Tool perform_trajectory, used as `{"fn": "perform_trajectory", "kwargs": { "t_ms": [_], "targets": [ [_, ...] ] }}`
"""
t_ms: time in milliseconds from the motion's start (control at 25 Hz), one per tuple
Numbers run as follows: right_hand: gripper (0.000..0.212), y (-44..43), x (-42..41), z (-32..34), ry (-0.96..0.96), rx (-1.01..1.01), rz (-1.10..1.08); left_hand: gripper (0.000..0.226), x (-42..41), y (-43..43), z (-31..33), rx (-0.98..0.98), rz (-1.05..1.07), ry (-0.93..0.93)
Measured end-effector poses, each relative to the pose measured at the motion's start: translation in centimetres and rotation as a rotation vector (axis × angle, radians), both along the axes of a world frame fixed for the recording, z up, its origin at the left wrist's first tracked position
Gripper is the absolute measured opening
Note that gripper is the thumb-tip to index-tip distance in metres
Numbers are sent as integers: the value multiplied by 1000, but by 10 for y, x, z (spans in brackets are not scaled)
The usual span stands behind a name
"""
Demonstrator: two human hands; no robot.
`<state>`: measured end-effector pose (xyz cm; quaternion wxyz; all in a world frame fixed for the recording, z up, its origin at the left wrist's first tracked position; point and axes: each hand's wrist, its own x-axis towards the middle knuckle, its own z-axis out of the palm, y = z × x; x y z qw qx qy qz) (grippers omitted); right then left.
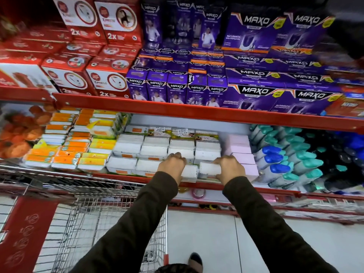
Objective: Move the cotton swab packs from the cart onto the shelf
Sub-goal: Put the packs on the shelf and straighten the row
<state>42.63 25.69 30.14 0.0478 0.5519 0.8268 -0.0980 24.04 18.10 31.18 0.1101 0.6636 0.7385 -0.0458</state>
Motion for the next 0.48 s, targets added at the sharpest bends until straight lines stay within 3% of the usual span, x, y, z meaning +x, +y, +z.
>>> {"fn": "perform_trajectory", "kwargs": {
  "t_ms": [200,480],
  "targets": [
    [44,6,-7,-16,2,-32,14,40,3,18,-23,-16,37,92],
    [46,3,-15,-32,-60,-50,50,55,-2,15,-64,-16,63,-52]
  ]
}}
